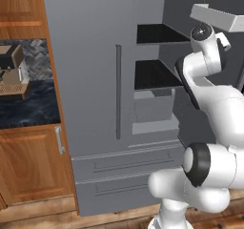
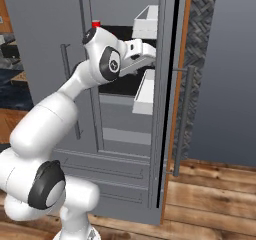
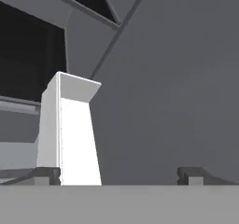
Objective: Open the fridge, grab two sodas, and place both sodas inside the bowl with ice on the dining counter.
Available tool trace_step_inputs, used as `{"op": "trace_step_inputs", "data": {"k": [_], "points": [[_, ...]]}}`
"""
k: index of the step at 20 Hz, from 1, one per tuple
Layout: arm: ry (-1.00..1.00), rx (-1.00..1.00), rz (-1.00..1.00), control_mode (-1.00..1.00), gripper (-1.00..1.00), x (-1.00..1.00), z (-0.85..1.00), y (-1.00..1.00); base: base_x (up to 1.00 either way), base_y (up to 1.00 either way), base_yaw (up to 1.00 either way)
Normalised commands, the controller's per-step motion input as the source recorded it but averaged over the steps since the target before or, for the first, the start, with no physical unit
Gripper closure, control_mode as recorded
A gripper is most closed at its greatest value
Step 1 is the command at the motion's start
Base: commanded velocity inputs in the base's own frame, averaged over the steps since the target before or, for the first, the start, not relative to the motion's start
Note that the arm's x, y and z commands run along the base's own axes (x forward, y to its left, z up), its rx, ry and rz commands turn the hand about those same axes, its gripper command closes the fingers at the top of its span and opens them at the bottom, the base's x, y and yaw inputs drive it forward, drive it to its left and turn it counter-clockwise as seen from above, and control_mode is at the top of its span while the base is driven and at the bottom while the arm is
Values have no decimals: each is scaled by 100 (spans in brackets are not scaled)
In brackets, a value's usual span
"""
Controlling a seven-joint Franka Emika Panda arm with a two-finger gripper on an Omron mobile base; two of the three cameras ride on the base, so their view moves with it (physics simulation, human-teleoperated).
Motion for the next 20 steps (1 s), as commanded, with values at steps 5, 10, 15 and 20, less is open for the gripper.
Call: {"op": "trace_step_inputs", "data": {"k": [5,10,15,20], "points": [[-3,8,1,-100,-100,-18,0,-21,0,0,0],[-3,4,7,-100,-100,-48,0,62,0,0,0],[0,0,12,-100,-100,-34,0,100,0,0,0],[-3,3,13,-100,-100,-16,-5,100,0,0,0]]}}
